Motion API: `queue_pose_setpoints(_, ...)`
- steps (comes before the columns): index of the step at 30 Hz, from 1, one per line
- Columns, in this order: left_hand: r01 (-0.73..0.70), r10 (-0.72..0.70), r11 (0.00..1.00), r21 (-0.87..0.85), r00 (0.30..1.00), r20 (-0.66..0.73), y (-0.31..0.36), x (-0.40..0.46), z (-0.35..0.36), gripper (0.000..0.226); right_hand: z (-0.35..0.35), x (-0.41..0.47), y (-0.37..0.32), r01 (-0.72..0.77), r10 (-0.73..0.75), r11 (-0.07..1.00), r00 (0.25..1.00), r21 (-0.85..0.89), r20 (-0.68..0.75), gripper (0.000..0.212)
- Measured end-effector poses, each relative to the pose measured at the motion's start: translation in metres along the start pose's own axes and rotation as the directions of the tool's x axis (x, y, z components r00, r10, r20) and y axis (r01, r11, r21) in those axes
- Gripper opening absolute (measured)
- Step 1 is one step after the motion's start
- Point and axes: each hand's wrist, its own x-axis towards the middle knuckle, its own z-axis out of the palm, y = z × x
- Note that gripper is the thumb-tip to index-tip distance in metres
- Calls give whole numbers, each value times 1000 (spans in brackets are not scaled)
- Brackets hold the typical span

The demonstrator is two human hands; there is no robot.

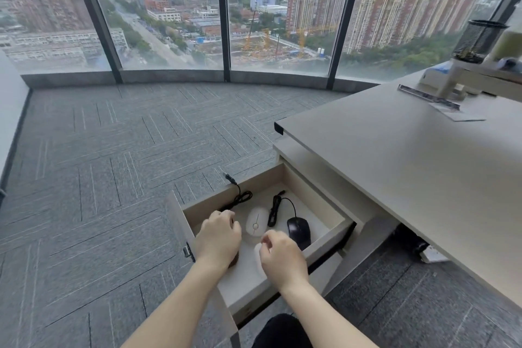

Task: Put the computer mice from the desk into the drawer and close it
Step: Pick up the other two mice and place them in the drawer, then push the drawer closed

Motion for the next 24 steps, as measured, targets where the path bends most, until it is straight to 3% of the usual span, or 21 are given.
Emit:
queue_pose_setpoints(4, -96, 73, 989, -110, 978, -196, -25, -36, -17, 31, -6, -37, -4, 71, -66, 991, 997, 114, -49, 19)
queue_pose_setpoints(7, 3, -54, 976, -220, 972, -230, -38, -63, -29, 42, -7, -62, -12, 78, -86, 986, 995, 150, 47, 25)
queue_pose_setpoints(10, 242, -283, 822, -516, 959, -1, -49, -77, -32, 36, -3, -83, -20, 51, -73, 993, 973, 108, 217, 46)
queue_pose_setpoints(13, 337, -272, 607, -720, 939, 210, -58, -83, -26, 37, 6, -99, -25, 55, -56, 998, 954, 13, 295, 55)
queue_pose_setpoints(19, 362, -158, 548, -754, 930, 332, -45, -80, -18, 39, 5, -102, -25, 40, -35, 999, 988, -35, 151, 29)
queue_pose_setpoints(24, 396, -67, 527, -752, 901, 428, -10, -55, 2, 32, -8, -92, 5, -93, 94, 994, 995, -58, 18, 21)
